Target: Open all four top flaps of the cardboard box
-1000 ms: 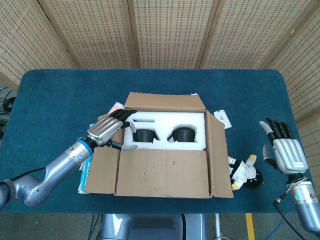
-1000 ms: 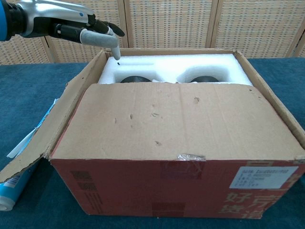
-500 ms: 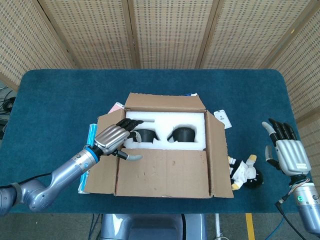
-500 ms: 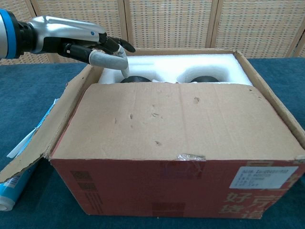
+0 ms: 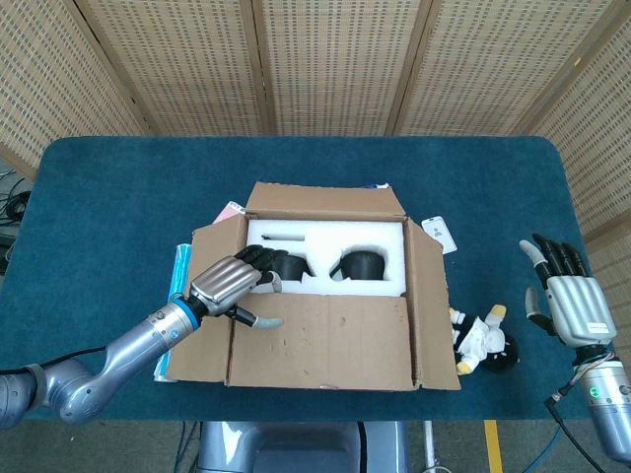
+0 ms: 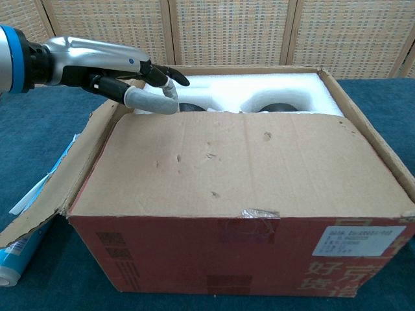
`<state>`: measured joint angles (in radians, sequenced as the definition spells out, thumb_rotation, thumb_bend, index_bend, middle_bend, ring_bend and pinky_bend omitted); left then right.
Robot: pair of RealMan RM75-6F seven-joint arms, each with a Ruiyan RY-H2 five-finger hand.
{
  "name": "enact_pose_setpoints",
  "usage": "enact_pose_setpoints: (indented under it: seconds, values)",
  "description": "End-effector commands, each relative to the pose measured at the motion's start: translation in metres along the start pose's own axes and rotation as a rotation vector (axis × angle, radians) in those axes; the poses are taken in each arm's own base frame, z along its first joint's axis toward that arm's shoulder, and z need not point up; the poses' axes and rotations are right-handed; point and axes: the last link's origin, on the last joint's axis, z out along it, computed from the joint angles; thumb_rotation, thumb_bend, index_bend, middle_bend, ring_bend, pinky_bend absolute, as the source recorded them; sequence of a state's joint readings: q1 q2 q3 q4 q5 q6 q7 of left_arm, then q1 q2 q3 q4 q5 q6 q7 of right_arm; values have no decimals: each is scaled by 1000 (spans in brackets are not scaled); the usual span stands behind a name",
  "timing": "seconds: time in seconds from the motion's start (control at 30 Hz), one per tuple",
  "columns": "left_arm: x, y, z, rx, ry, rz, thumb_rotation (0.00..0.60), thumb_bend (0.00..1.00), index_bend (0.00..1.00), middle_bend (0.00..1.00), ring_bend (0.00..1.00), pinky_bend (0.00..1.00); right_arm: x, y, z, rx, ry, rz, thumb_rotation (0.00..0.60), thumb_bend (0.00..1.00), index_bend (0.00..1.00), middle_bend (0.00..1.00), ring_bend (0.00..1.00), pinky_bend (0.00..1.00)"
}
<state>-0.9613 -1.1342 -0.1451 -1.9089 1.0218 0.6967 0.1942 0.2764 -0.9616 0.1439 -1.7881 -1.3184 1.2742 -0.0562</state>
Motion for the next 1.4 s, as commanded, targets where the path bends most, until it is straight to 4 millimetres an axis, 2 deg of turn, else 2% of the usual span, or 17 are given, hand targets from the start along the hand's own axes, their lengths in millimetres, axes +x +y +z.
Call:
enact_pose_setpoints:
  seconds: [0.03,0.23,0.7,1.07,1.17,1.4]
  values:
    - [-1,1,-1,0,-15,1,140,73,359,0,0,0,0,1,0,-1,1,1,600,724,64,27,0,0]
    - [1,2,-5,-1,-26,-39,137,74,360,0,0,0,0,2,0,-2,3,3,600,723,64,27,0,0]
    - [22,12,-31,-75,-24,-347,138,85,360,0,0,0,-1,-1,3,3,2,-1,600,722,64,27,0,0]
    - [31,25,-48,-154,-87,-559,136,102,360,0,0,0,-1,-5,4,6,-1,-9,600,723,64,27,0,0]
    - [32,37,-57,-189,-139,-697,135,110,360,0,0,0,-1,-6,5,5,-3,-13,600,721,64,27,0,0]
    - [37,40,-74,-313,-219,-814,136,112,360,0,0,0,-1,-8,5,3,-3,-18,600,724,64,27,0,0]
